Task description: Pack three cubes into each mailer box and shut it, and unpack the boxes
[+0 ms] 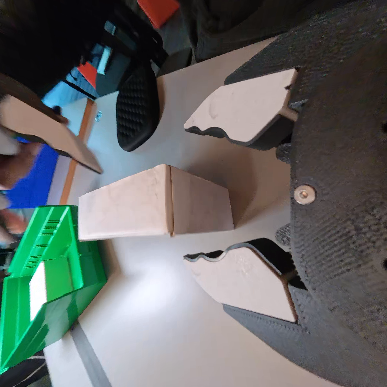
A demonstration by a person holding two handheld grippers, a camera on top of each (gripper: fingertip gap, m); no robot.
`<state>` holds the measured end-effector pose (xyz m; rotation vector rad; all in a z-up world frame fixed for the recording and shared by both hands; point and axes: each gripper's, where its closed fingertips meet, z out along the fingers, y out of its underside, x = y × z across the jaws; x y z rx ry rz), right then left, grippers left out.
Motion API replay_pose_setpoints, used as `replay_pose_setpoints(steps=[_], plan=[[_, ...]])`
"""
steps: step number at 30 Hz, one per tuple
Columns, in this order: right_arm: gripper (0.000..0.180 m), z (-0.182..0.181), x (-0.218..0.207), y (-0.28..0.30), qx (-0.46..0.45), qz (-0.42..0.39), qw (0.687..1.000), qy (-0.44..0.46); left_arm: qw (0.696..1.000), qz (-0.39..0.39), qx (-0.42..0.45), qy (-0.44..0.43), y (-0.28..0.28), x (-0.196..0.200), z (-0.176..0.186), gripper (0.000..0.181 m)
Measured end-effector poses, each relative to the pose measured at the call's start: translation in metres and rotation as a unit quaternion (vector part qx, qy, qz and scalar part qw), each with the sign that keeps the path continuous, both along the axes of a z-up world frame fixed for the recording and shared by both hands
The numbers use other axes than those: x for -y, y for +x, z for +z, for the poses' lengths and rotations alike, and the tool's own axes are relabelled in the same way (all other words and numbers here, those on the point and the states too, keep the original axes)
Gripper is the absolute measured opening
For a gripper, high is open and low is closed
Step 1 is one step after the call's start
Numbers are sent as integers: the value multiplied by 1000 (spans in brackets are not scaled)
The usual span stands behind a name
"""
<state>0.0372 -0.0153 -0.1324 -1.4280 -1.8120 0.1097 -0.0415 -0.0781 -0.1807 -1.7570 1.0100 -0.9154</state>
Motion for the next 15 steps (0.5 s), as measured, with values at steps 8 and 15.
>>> replay_pose_setpoints(steps=[8, 15], plan=[[81, -7, 9, -21, 80, 65, 995, 0, 993, 46, -76, 74, 32, -16, -17, 76], [58, -16, 3, -20, 50, 60, 997, 28, 989, 41, -87, 109, 19, -27, -13, 72]])
